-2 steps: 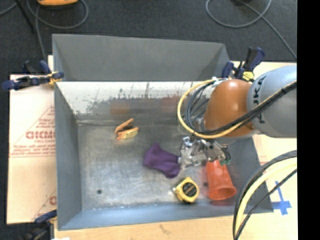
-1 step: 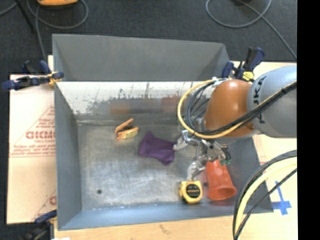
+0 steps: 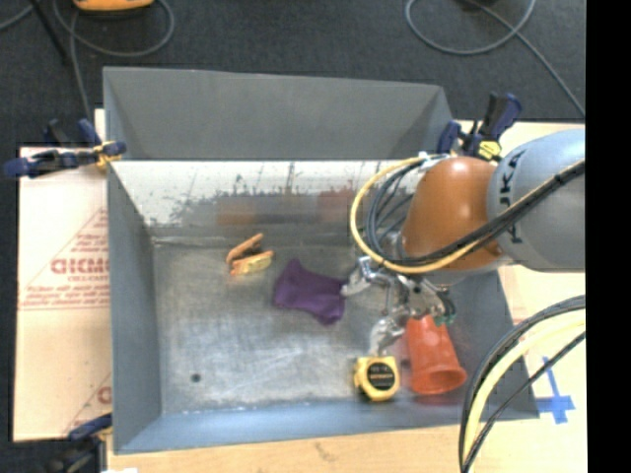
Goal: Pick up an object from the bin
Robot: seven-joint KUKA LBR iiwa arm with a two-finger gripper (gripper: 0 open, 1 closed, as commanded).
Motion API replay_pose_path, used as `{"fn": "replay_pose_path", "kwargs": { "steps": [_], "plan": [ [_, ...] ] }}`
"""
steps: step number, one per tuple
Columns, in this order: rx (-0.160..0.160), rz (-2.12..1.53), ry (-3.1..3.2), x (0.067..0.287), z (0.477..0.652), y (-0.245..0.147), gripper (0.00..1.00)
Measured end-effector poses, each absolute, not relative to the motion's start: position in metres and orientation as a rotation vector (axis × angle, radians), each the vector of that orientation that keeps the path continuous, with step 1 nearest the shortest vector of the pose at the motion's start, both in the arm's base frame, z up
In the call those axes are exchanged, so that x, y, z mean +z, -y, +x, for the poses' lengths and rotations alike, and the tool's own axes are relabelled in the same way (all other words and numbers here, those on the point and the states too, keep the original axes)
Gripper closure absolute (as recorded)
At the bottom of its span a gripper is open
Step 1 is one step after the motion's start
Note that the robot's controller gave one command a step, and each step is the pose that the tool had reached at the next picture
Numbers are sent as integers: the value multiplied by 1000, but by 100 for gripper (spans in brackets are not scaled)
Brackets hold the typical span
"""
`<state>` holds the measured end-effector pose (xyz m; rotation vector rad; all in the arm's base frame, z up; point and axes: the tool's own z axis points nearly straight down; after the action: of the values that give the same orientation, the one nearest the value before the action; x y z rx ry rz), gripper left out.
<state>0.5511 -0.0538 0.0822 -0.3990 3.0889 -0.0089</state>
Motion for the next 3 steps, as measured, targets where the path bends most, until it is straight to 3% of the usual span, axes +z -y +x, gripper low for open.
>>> {"fn": "replay_pose_path", "kwargs": {
  "steps": [1,2,3],
  "plan": [
    [-10,-405,-3088,82,551,53,0],
    [-4,-521,-3094,85,584,17,0],
    [-3,-485,-3083,82,589,-3,0]
  ]
}}
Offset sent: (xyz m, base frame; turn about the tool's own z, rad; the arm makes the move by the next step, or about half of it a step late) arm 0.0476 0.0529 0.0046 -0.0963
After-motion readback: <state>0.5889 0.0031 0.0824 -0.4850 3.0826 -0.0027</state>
